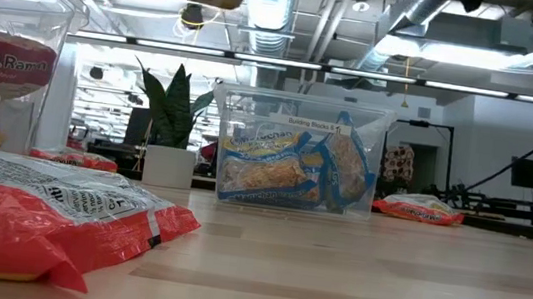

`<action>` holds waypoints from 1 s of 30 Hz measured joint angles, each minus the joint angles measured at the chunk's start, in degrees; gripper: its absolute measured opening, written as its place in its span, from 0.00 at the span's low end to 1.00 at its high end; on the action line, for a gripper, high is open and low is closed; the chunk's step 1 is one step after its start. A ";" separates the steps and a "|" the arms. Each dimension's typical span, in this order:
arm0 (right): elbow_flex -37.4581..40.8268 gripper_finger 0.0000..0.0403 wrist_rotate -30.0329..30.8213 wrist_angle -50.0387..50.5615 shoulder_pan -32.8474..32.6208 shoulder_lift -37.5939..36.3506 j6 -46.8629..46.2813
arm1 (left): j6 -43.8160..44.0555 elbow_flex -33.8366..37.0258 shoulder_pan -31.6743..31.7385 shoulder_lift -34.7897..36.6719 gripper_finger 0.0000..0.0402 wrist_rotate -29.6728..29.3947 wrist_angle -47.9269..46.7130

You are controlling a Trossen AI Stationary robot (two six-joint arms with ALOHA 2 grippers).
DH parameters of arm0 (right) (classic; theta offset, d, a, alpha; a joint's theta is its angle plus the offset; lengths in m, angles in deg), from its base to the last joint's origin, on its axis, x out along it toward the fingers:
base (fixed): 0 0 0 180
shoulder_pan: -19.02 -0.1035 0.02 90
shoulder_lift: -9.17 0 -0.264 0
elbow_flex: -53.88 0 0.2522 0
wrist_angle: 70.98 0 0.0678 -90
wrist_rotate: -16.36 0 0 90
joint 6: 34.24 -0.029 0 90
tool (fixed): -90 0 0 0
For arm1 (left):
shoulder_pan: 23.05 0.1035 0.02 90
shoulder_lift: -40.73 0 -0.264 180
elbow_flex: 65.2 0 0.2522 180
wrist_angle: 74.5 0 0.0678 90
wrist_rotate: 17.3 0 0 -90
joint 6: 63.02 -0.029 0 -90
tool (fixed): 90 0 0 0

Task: Sort Maruchan noodles
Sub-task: Put the orange noodle packet into the bottom right transparent bin

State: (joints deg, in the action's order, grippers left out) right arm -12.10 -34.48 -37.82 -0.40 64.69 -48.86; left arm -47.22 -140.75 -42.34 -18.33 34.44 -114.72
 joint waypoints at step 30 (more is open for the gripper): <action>0.00 0.52 -0.25 -15.28 4.07 -3.24 2.67 | -13.17 -0.95 13.17 -34.62 0.00 48.21 60.90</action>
State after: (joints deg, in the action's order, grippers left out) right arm -12.10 -34.73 -53.10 3.67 61.46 -46.20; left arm -60.39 -141.71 -29.17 -52.95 82.65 -53.82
